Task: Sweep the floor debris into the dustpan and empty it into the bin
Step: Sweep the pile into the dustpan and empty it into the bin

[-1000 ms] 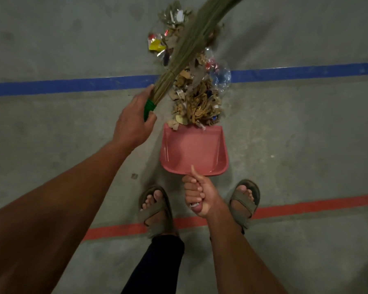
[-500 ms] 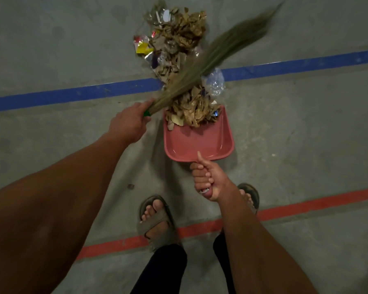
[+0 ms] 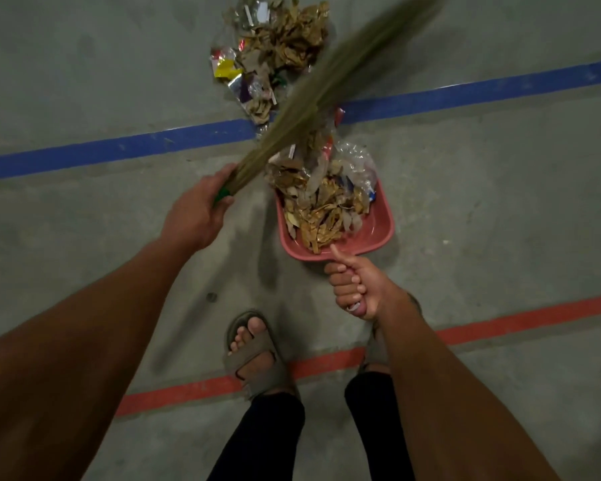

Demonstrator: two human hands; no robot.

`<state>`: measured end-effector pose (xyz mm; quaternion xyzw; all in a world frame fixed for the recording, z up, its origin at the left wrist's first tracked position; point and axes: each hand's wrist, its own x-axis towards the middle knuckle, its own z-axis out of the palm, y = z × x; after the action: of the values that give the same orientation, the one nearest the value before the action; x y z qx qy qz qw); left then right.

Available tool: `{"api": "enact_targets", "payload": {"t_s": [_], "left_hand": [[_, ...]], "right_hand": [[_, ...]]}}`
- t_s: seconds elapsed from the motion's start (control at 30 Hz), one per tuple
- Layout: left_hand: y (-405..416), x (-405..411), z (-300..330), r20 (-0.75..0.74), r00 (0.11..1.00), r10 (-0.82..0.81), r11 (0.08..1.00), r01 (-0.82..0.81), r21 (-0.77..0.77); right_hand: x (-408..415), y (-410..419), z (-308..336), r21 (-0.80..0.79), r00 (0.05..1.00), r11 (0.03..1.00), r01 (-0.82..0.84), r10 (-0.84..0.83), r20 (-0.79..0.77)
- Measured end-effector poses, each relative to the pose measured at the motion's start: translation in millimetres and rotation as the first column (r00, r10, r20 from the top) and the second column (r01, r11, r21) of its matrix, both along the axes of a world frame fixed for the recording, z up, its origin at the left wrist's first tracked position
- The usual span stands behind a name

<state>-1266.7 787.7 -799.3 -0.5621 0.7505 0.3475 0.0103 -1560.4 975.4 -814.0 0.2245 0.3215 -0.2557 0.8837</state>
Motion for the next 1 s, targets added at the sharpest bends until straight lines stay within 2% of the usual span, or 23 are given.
{"api": "enact_targets", "payload": {"t_s": [0.13,0.23,0.3,0.47,0.6,0.67,0.77,0.87,1.0], "left_hand": [[-2,-8,-16,0.078,0.991,-0.112,0.987,0.102,0.123],[24,-6,-16,0.048,0.973,-0.225,0.952,0.209,0.222],[42,-5,-9,0.009,0.959,-0.282,0.937,0.274,0.216],[56,-7,10,-0.060,0.973,-0.222,0.970,0.226,0.085],[40,-15,10,-0.035,0.996,-0.082,0.996,0.083,0.014],[30,-15,0,0.041,0.998,-0.041,0.999,0.040,0.035],[30,-11,-14,0.125,0.983,-0.135,0.981,0.115,0.158],[45,-14,-16,0.069,0.977,-0.203,0.948,0.178,0.263],[69,-22,-6,0.038,0.977,-0.210,0.939,0.191,0.285]], "right_hand": [[-6,3,-7,0.004,1.000,1.000,-0.024,0.024,-0.011],[-6,5,-7,0.004,0.999,0.999,-0.039,0.039,-0.027],[-5,8,-4,0.008,0.998,0.999,-0.044,0.044,-0.038],[-6,14,6,0.022,0.996,0.999,-0.048,0.050,-0.074],[-10,16,8,0.013,0.995,0.998,-0.063,0.063,-0.078],[-12,18,5,0.011,0.993,0.997,-0.075,0.076,-0.094],[-16,18,2,0.017,0.992,0.996,-0.083,0.085,-0.095],[-18,18,0,0.017,0.990,0.995,-0.098,0.099,-0.100],[-21,19,5,0.018,0.985,0.992,-0.129,0.130,-0.114]]}}
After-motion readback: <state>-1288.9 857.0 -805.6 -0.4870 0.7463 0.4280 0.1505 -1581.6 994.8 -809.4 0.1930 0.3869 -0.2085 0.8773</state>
